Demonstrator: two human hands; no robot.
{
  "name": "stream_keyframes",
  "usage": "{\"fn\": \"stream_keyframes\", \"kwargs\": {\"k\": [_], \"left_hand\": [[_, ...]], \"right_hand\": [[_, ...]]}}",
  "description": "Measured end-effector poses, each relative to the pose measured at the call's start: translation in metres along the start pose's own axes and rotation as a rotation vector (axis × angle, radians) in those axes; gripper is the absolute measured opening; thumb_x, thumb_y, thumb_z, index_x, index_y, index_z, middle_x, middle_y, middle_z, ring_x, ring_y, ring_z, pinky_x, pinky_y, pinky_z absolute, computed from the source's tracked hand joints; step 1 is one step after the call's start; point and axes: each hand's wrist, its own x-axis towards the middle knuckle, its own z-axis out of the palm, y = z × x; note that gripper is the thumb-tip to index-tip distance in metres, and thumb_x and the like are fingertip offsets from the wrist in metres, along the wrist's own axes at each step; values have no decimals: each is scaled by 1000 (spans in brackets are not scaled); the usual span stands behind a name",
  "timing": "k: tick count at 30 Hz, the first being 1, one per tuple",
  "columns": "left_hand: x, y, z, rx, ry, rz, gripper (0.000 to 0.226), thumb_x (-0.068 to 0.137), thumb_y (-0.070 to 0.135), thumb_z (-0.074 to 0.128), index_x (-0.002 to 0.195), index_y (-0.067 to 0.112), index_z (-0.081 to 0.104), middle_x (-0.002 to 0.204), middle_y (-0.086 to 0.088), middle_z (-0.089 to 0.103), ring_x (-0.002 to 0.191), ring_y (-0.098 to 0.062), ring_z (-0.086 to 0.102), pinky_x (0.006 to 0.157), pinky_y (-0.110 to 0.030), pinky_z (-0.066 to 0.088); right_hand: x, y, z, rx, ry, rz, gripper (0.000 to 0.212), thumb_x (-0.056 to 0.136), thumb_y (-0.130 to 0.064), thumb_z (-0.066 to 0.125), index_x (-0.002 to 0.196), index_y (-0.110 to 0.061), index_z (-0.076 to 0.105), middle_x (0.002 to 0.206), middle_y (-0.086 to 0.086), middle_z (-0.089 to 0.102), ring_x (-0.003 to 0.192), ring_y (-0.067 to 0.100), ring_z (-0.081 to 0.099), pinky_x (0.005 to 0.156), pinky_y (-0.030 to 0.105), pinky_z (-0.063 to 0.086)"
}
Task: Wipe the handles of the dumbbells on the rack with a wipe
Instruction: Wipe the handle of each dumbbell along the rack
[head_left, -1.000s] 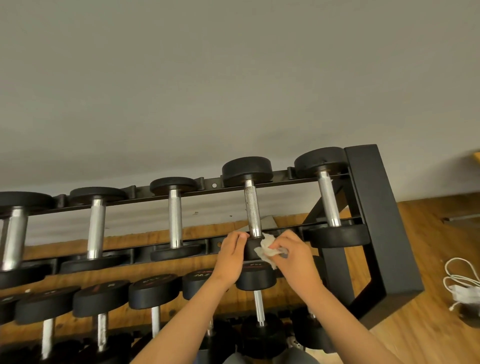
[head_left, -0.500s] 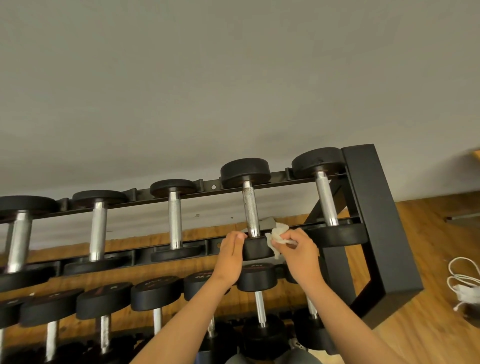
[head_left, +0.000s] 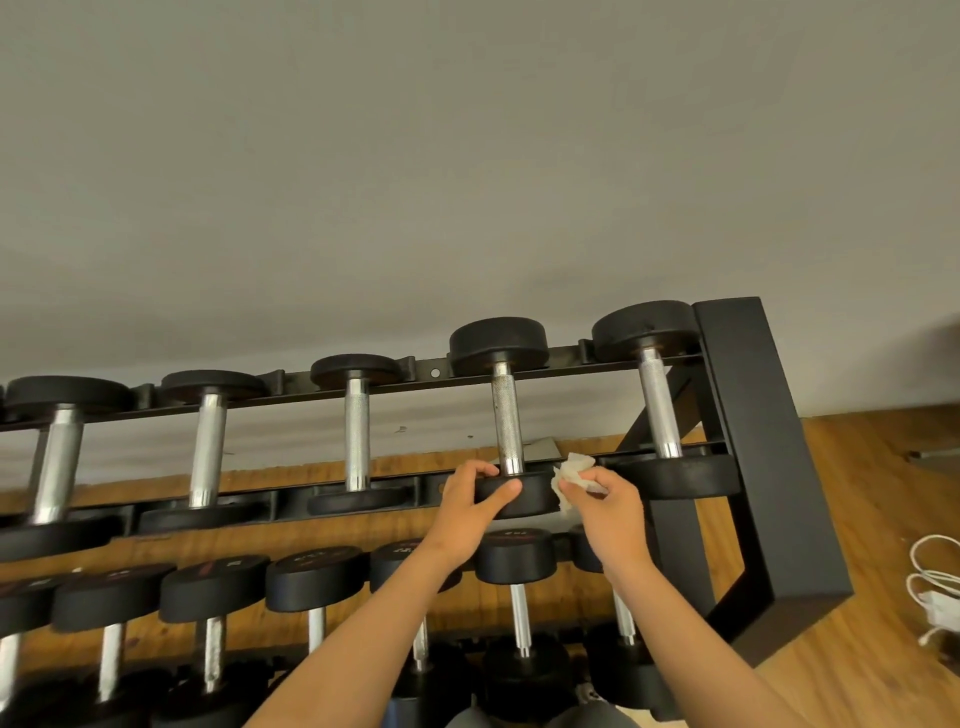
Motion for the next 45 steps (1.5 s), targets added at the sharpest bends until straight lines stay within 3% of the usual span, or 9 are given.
{"fn": "stream_keyframes", "kwargs": {"k": [6, 12, 18, 22, 27, 31, 36, 45], "left_hand": [[-1, 4, -1, 19, -4, -23, 31, 88, 44, 65, 111, 27, 52, 118, 1, 49, 112, -18, 51, 98, -37, 49], [6, 23, 5, 188, 80, 102, 26, 87, 43, 66, 105, 27, 56, 109, 7, 55, 105, -9, 52, 93, -26, 45], [0, 25, 13, 215, 104, 62, 27, 90, 44, 62, 108, 25, 54, 110, 7, 51, 109, -11, 49, 95, -25, 42], [-1, 27, 13, 253, 117, 57, 33, 92, 46, 59, 111, 20, 55, 113, 4, 51, 110, -13, 48, 98, -30, 43], [-3, 26, 13, 283, 117, 56, 38, 93, 49, 56, 114, 18, 55, 115, 2, 51, 111, -15, 47, 99, -33, 43], [-3, 28, 13, 321, 105, 43, 41, 93, 52, 54, 116, 19, 55, 118, 2, 50, 112, -16, 48, 100, -35, 43], [-4, 29, 14, 332, 110, 36, 41, 93, 53, 53, 115, 19, 54, 116, 1, 50, 111, -18, 49, 100, -38, 45], [-7, 29, 14, 364, 118, 69, 41, 94, 51, 52, 117, 17, 54, 115, 2, 50, 111, -15, 45, 99, -33, 40]], "right_hand": [[1, -3, -1, -16, -3, 19, 19, 90, -15, 65, 109, -13, 66, 102, -2, 64, 94, 8, 56, 80, 21, 46], [10, -9, 0, -72, 13, 16, 4, 91, -13, 64, 90, -16, 65, 90, -2, 64, 88, 12, 59, 67, 16, 42], [0, 3, -1, -106, 39, 36, 22, 91, -14, 63, 112, -7, 65, 104, 2, 63, 100, 16, 57, 85, 26, 47], [3, 3, -1, -151, 62, 36, 21, 93, -13, 60, 110, -2, 66, 95, 3, 62, 95, 21, 59, 74, 24, 45], [5, 3, 2, -212, 80, 45, 29, 95, -12, 56, 121, 0, 62, 114, 15, 64, 105, 28, 59, 87, 35, 48], [2, 9, -5, -191, 43, 68, 24, 94, -13, 59, 113, -1, 66, 95, 5, 62, 86, 15, 54, 81, 33, 47], [14, 9, 3, -218, 56, 73, 32, 95, -11, 56, 125, 0, 59, 119, 17, 61, 111, 32, 56, 95, 42, 48], [25, 19, 4, -281, 2, 49, 27, 95, -4, 53, 120, 0, 63, 117, 17, 62, 110, 33, 56, 94, 41, 46]]}}
